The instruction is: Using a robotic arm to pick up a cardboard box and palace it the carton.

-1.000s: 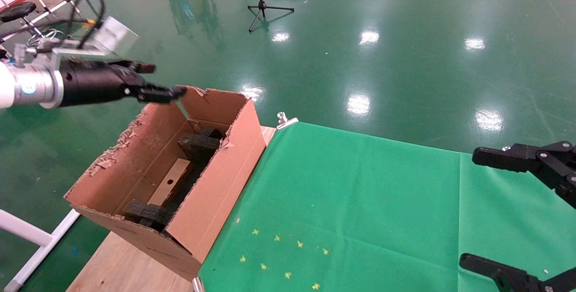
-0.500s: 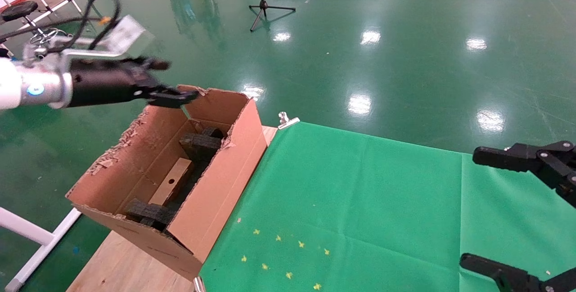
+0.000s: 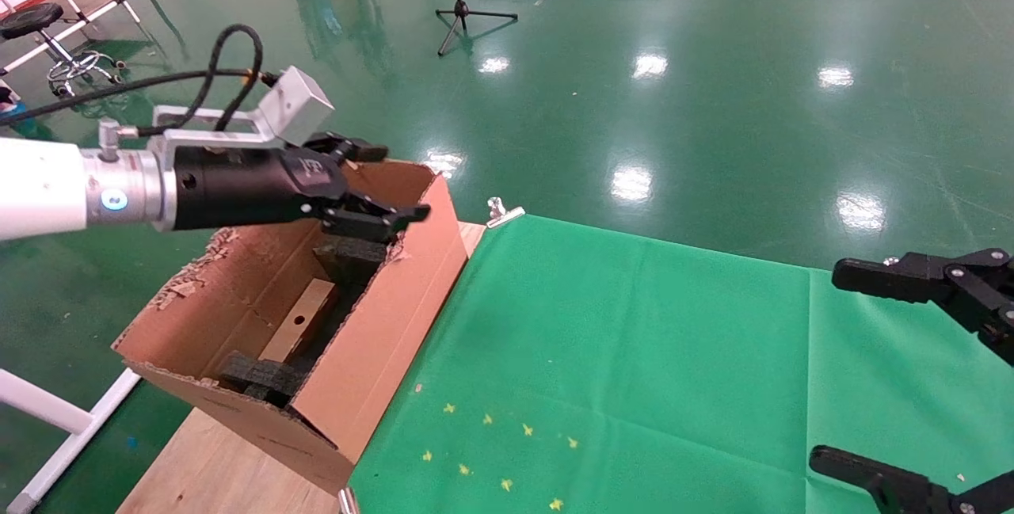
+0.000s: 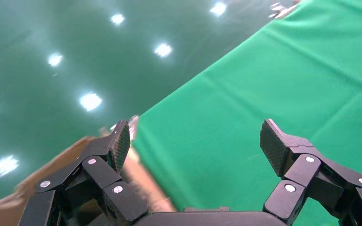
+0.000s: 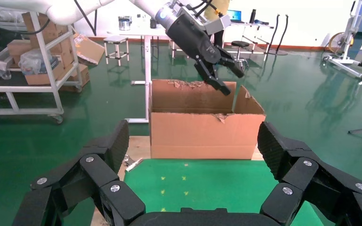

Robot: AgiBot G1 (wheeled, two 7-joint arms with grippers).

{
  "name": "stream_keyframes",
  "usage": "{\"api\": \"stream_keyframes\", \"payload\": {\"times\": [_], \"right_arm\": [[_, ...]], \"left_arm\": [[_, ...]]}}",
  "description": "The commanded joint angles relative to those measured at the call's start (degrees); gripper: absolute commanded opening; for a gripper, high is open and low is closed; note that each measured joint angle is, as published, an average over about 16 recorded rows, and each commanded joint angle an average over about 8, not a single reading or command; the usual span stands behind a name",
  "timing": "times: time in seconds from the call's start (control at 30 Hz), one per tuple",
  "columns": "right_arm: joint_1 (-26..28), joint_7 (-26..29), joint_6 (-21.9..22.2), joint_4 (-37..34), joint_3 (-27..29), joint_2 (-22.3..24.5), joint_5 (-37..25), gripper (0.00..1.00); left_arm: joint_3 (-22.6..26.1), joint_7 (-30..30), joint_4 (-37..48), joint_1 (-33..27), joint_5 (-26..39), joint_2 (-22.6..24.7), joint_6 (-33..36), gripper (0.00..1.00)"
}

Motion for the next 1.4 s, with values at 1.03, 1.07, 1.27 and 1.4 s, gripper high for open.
{"api": "stream_keyframes", "payload": {"times": [1.03,1.07,1.27,1.4], "right_arm": [[0.02,-0.03,0.03,0.0,-0.07,0.03,0.04,1.0],[0.02,-0.03,0.03,0.0,-0.07,0.03,0.05,1.0],[0.02,-0.04,0.03,0.0,-0.08,0.03,0.05,1.0],[0.01,-0.05,0.04,-0.01,-0.08,0.04,0.06,1.0]], "left_arm": [[-5.02,15.34,-9.3,12.71,-30.71,2.88,11.76,1.0],[-5.18,15.85,-9.6,13.13,-31.71,2.98,12.14,1.0],[-6.08,18.59,-11.27,15.41,-37.21,3.49,14.25,1.0],[-6.54,19.88,-12.18,16.57,-40.05,3.75,15.33,1.0]]}}
